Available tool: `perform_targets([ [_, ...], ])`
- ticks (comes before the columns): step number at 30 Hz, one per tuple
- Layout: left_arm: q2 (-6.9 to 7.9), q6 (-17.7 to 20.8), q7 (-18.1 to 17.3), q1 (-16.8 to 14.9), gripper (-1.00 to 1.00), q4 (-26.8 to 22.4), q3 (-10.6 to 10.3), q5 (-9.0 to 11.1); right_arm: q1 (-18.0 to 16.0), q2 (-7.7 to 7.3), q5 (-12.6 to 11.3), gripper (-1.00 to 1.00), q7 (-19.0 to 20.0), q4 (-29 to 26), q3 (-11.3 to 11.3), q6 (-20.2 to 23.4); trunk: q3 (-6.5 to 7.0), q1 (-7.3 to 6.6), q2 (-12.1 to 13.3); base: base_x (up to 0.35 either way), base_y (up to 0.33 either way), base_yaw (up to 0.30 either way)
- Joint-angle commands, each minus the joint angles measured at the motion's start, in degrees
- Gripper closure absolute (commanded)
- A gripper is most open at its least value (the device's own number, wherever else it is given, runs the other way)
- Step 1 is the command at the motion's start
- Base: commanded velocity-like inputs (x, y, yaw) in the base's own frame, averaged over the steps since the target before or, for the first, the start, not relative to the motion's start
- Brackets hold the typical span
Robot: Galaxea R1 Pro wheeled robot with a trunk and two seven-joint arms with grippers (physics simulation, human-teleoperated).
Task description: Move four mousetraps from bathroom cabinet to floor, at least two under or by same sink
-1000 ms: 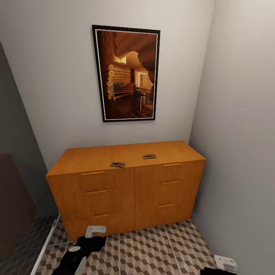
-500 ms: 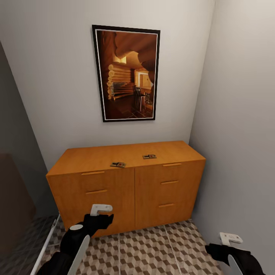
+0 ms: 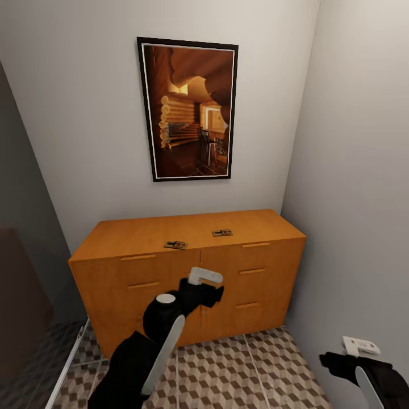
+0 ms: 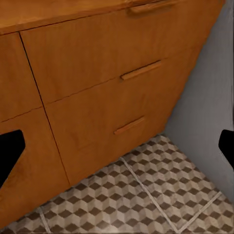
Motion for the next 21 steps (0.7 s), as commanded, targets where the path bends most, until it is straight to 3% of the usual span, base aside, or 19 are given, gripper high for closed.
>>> perform_targets([
  [1,0.0,1.3,0.6,-2.1,-1.0,0.0,-0.7,0.7,0.0,-0.16,-0.6,-1.0,-0.5,-0.1,0.0,0.3,-0.07,0.0,0.0,0.0,0.0,0.0],
  [4,0.0,4.5,0.6,-7.7,-1.0,0.0,-1.8,1.4,0.1,-0.54,-0.6,-1.0,-0.6,-0.3,-0.1,0.5,-0.07,0.0,0.0,0.0,0.0,0.0],
  [5,0.0,4.5,0.6,-7.7,-1.0,0.0,-1.8,1.4,0.1,-0.54,-0.6,-1.0,-0.6,-0.3,-0.1,0.5,-0.07,0.0,0.0,0.0,0.0,0.0],
  [8,0.0,7.4,0.7,-12.8,-1.0,0.1,-2.3,2.4,0.2,-0.92,-0.6,-1.0,-0.6,-0.4,-0.2,0.8,-0.07,0.0,0.0,0.0,0.0,0.0],
  [13,0.0,10.0,0.9,-20.2,-1.0,0.9,-2.0,4.3,0.3,-1.27,-0.5,-1.0,-0.6,-0.4,-0.2,2.1,-0.07,0.0,0.0,0.0,0.0,0.0],
  [17,0.0,10.8,1.0,-24.8,-1.0,3.3,0.8,5.1,-1.0,-1.45,-0.5,-1.0,-0.6,-0.5,-0.2,4.5,-0.07,0.0,0.0,0.0,0.0,0.0],
  [21,0.0,11.2,1.0,-28.4,-1.0,5.4,5.0,5.4,-5.5,-1.62,-0.5,-1.0,-0.6,-0.7,-0.2,7.9,-0.07,0.0,0.0,0.0,0.0,0.0],
])
